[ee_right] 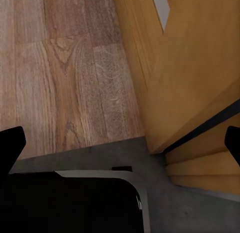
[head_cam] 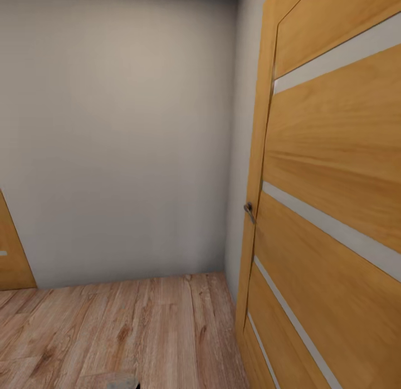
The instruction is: Move the two storage containers from the living room to the garage. In the garage, place one container on the floor and stack the other container on top of it (either order is fine).
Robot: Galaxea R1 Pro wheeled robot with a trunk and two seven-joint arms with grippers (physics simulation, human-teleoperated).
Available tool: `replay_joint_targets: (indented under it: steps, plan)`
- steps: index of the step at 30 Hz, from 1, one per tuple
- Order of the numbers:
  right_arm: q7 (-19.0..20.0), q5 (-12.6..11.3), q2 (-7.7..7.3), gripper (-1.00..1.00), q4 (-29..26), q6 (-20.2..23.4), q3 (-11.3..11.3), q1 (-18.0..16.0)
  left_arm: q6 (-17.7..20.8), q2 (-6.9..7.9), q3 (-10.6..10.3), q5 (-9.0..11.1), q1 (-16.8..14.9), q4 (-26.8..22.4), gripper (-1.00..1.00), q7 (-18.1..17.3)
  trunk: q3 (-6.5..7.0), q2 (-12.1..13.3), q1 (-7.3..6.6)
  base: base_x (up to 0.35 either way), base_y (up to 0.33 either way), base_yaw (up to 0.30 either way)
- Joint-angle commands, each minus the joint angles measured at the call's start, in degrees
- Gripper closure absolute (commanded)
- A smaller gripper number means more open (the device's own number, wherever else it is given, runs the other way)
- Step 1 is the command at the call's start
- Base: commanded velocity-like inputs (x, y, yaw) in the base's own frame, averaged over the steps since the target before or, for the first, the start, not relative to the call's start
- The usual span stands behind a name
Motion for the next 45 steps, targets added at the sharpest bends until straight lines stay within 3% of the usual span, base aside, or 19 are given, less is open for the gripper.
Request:
replay_joint_targets:
  steps: [1,11,33,45]
  plan:
    - [0.26,-0.62,-0.05,-1.00,-0.09,-0.06,0.41,0.02,-0.38,-0.07,-0.33,0.52,0.46,0.25,-1.00,-0.23,-0.06,-0.05,0.01,0.000,0.000,0.000]
    - [0.25,-0.63,-0.05,-1.00,-0.04,-0.02,0.41,0.02,-0.49,-0.49,-0.33,0.60,5.66,0.27,-1.00,-0.32,-0.06,-0.05,0.01,0.000,0.000,0.000]
    - [0.22,-0.63,-0.04,-1.00,-0.01,-0.04,0.41,0.02,-0.23,-0.97,-0.42,0.26,5.90,0.18,-1.00,0.20,-0.04,-0.05,0.01,-0.008,0.000,0.002]
    - [0.22,-0.63,-0.05,-1.00,-0.03,-0.04,0.41,0.02,-0.23,-0.96,-0.42,0.19,5.90,0.16,-1.00,0.21,0.76,-0.05,0.01,0.000,0.000,0.162]
